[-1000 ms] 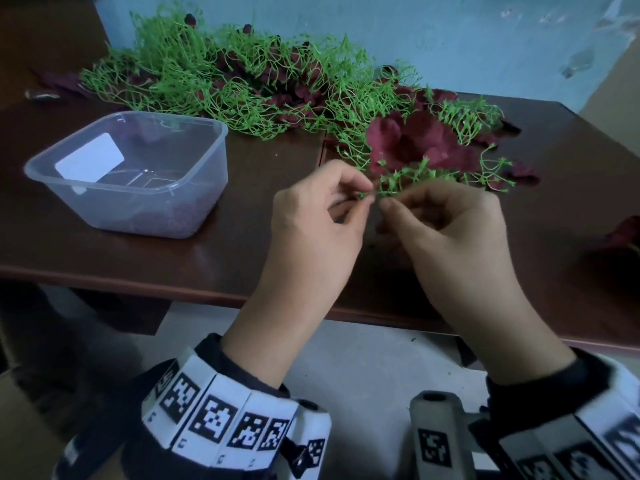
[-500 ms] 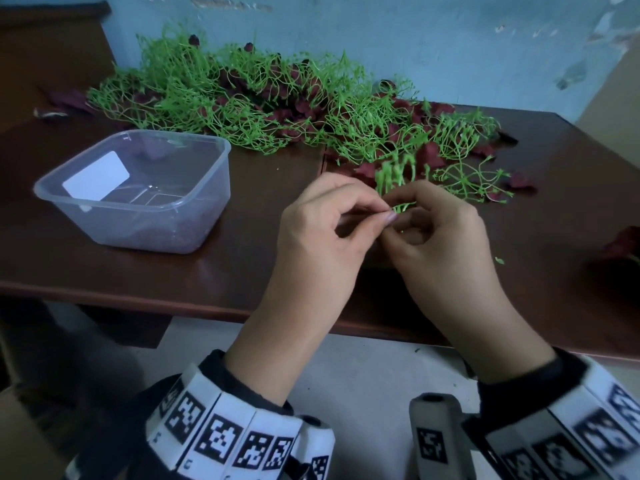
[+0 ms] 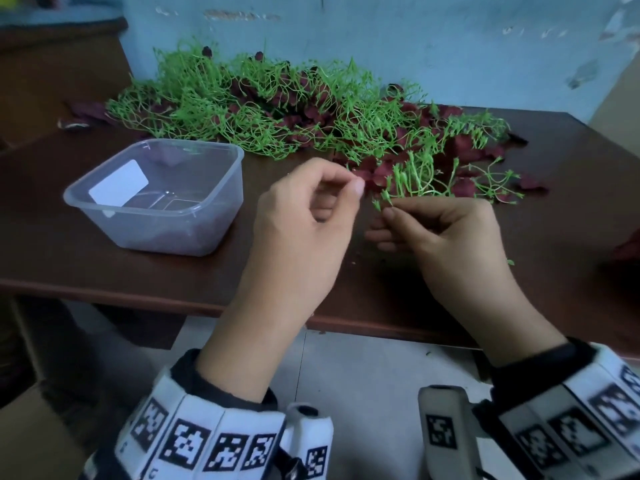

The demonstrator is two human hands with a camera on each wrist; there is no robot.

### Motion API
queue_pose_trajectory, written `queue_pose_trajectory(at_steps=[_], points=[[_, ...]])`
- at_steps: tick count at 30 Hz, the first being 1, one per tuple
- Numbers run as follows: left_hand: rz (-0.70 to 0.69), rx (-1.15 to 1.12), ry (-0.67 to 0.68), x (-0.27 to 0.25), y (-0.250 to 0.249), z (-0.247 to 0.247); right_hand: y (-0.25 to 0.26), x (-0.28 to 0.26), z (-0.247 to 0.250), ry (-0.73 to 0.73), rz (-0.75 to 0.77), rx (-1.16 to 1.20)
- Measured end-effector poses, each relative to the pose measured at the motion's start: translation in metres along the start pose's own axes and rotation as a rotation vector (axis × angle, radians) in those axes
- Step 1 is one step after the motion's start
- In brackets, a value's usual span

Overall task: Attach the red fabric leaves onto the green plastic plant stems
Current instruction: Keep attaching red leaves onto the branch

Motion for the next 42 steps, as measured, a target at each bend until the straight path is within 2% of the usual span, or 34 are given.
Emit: queue_pose_trajectory(at_steps=[4, 9, 11, 13, 17, 21, 22, 25, 27, 31, 42], points=[[0.013, 0.176, -0.06, 0.007, -0.015, 0.032, -0.004, 0.003, -0.003, 0.007, -0.027, 0.017], [-0.009, 0.433, -0.235, 0.013, -0.033, 0.085, -0.007, 0.006, -0.01, 0.049, -0.01, -0.11], [0.05, 0.541, -0.283, 0.013, -0.03, 0.103, -0.007, 0.006, -0.015, 0.077, -0.008, -0.148], [0.15, 0.639, -0.277, 0.013, -0.022, 0.115, -0.007, 0.005, -0.019, 0.096, 0.005, -0.184], [0.368, 0.888, -0.121, 0.012, -0.01, 0.124, -0.006, 0.004, -0.023, 0.103, 0.035, -0.221], [0.47, 0.936, -0.042, 0.021, -0.004, 0.134, -0.004, 0.005, -0.028, 0.104, 0.042, -0.27], [0.512, 0.937, 0.014, 0.025, -0.001, 0.135, -0.004, 0.005, -0.029, 0.107, 0.045, -0.287], [0.719, 0.949, 0.32, 0.028, 0.008, 0.129, -0.003, 0.005, -0.027, 0.103, 0.06, -0.301], [0.769, 0.965, 0.41, 0.029, 0.011, 0.125, -0.001, 0.005, -0.022, 0.079, 0.071, -0.295], [0.725, 0.971, 0.387, 0.036, 0.016, 0.125, -0.001, 0.006, -0.013, 0.038, 0.052, -0.245], [0.546, 0.946, 0.113, 0.045, 0.018, 0.137, 0.001, 0.007, -0.005, 0.02, 0.023, -0.179]])
Point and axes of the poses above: each hand's wrist, its own x-axis towards the middle knuckle, its own z-axis out of the back of the hand, y = z × x, the point moved 5 cm from there along x, towards the middle knuckle, and after that the axes turned 6 degrees about y, right-handed, at the moved point
